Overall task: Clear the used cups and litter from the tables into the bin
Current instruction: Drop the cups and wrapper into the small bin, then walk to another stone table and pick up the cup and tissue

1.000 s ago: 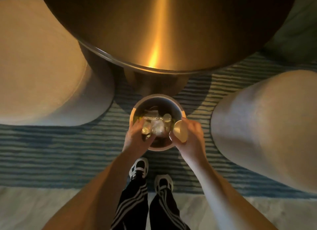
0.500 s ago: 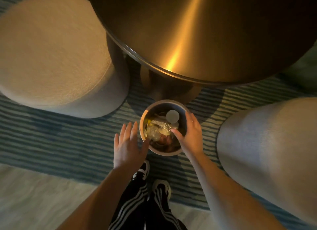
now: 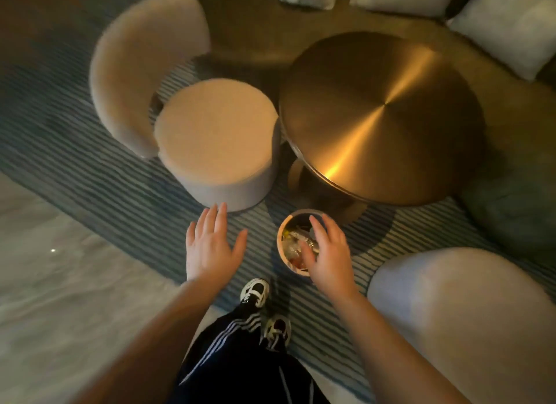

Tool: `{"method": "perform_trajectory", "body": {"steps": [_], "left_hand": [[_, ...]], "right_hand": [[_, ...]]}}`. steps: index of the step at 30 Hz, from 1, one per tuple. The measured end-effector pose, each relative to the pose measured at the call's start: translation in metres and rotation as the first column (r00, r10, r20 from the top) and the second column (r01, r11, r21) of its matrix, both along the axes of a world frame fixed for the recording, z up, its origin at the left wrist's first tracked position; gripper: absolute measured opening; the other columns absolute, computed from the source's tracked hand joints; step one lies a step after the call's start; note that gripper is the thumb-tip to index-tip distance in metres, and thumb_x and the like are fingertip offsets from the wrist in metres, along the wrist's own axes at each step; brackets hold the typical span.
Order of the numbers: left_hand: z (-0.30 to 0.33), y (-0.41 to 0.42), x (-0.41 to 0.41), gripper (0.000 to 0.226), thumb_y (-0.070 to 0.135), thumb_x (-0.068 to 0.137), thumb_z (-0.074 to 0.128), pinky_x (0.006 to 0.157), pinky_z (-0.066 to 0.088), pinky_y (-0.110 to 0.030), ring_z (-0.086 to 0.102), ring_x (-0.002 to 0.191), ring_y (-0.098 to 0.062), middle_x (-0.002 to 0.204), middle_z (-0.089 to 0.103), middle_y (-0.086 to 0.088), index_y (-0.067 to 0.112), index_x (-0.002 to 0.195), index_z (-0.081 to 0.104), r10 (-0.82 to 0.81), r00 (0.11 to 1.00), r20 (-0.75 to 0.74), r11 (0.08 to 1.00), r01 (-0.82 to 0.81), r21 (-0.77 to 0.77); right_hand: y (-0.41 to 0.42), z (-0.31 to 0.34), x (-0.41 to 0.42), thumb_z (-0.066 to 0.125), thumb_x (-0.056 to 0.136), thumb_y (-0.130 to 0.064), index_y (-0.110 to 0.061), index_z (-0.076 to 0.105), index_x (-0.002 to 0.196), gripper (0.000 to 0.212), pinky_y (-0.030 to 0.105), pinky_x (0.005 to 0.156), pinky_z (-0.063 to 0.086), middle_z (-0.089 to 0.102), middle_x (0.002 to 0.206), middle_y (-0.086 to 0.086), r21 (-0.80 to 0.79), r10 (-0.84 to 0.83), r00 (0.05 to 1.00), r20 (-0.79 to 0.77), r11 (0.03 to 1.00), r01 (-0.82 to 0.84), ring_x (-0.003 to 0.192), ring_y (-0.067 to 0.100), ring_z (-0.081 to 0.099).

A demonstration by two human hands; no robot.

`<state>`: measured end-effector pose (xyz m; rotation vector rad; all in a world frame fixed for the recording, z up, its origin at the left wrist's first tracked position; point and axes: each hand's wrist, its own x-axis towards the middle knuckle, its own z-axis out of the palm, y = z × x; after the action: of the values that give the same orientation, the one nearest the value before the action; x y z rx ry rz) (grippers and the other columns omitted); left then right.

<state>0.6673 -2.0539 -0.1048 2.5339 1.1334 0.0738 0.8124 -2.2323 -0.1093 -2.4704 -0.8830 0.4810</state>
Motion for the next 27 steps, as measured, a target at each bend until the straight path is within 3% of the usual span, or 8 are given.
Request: {"method": "perform_trajectory", "body": {"steps": [8,14,21,27], "left_hand": [[0.052,0.038,-0.091,0.075,0.06,0.091,0.033,0.115,0.015,-0.047,0.016,0.143,-0.023,0.155,0.025,-0.009,0.015,0.15,0.022,0.367,0.93,0.03,0.93,-0.367,0.009],[0.063,0.096,-0.152,0.074,0.062,0.091,0.032,0.115,0.012,-0.046,0.011,0.144,-0.022,0.156,0.022,-0.006,0.018,0.15,0.021,0.591,0.806,0.047,0.806,-0.592,0.015],[0.046,0.23,-0.209,0.078,0.066,0.088,0.027,0.115,0.011,-0.047,0.011,0.144,-0.022,0.156,0.022,-0.006,0.02,0.15,0.018,0.705,0.706,0.065,0.707,-0.707,0.02],[0.05,0.406,-0.254,0.079,0.068,0.088,0.022,0.116,0.01,-0.048,0.009,0.145,-0.02,0.157,0.02,-0.005,0.022,0.151,0.013,0.68,0.732,0.043,0.732,-0.681,0.003]], "right_hand": [[0.099,0.056,-0.041,0.046,0.096,-0.042,-0.021,0.033,0.147,0.056,0.041,0.113,0.028,0.032,0.152,0.008,0.046,0.335,0.94,-0.062,0.942,-0.333,0.141,0.022,0.025],[0.216,0.073,-0.078,0.045,0.096,-0.043,-0.016,0.036,0.144,0.055,0.038,0.109,0.031,0.039,0.146,0.008,0.023,0.536,0.842,0.056,0.843,-0.538,0.135,0.024,0.032],[0.38,0.063,-0.124,0.049,0.096,-0.036,-0.012,0.043,0.14,0.05,0.037,0.105,0.036,0.046,0.142,0.008,0.089,0.603,0.788,0.122,0.785,-0.614,0.129,0.025,0.04],[0.563,0.06,-0.168,0.047,0.097,-0.037,-0.013,0.041,0.142,0.051,0.041,0.11,0.031,0.04,0.147,0.01,0.064,0.629,0.769,0.115,0.768,-0.638,0.136,0.025,0.034]]}}
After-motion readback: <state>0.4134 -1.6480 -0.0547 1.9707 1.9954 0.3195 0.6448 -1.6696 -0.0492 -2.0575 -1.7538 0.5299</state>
